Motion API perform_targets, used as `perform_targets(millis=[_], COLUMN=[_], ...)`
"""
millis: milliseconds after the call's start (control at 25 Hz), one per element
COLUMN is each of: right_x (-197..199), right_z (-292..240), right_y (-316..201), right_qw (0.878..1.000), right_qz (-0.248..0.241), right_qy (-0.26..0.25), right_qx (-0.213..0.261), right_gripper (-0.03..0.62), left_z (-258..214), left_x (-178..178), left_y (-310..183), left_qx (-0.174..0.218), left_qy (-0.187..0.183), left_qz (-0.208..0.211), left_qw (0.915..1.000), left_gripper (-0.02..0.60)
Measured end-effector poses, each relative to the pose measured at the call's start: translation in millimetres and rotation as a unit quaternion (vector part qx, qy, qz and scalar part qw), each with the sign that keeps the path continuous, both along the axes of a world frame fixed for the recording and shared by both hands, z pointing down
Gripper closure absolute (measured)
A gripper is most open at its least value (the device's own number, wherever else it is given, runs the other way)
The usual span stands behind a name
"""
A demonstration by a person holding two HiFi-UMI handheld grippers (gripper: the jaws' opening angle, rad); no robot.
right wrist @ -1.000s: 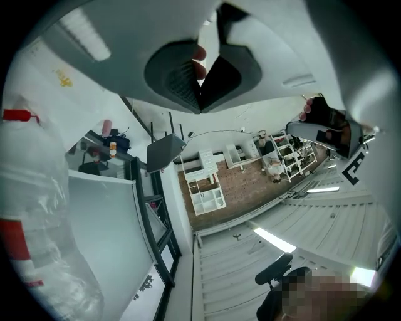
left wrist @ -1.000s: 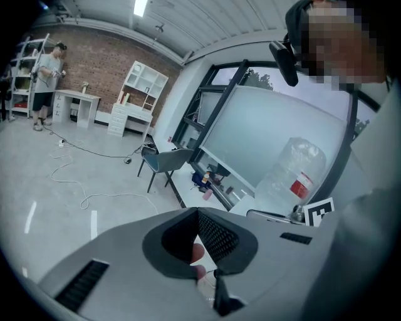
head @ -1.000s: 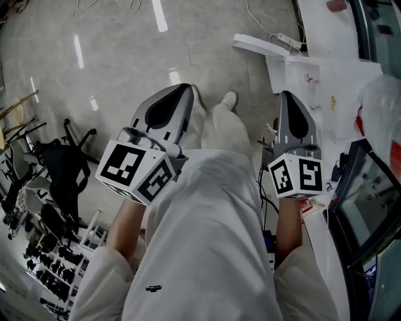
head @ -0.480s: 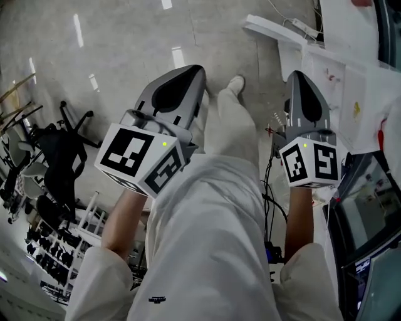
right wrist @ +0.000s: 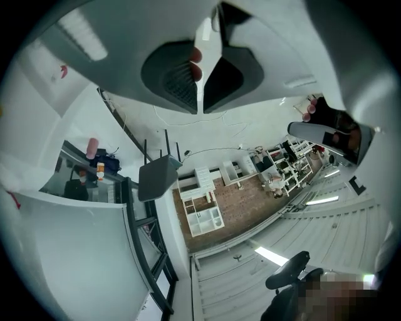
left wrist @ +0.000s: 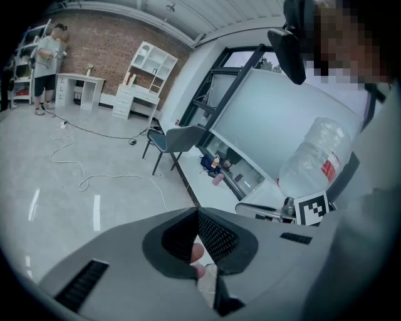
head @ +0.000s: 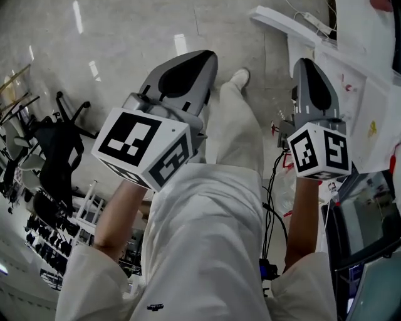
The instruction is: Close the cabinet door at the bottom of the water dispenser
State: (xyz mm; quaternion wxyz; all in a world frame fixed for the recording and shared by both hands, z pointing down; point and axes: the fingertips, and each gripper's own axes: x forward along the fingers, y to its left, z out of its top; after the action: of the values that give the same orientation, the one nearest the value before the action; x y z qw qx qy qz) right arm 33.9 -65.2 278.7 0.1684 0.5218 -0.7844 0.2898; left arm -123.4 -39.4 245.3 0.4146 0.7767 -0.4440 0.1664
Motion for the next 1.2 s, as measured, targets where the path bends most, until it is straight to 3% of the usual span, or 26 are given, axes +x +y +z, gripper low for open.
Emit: perform_targets(millis=[800,1200], right_x=[-7.2,-7.4], right_z=[143.7,211.6], right_y=[-51.0,-80.7], right_qw=[0.995,0.994], right_qz=[-0.060,-0.047], right_qy=[-0.011,-0.022], right_qx=[-0.074,-0.100], right_gripper=[0.490,0.459], left_z=[115.3,164.9], left_x=[9.5,17.6], left_y=[-35.5,-57.0], left_qx=[-0.048,-0.064], left_qy=[-0.022,-0.025], left_qz=[-0.017,-0.024], left_qw=[0.9985,0.9973], left_gripper=[0.575,0.575])
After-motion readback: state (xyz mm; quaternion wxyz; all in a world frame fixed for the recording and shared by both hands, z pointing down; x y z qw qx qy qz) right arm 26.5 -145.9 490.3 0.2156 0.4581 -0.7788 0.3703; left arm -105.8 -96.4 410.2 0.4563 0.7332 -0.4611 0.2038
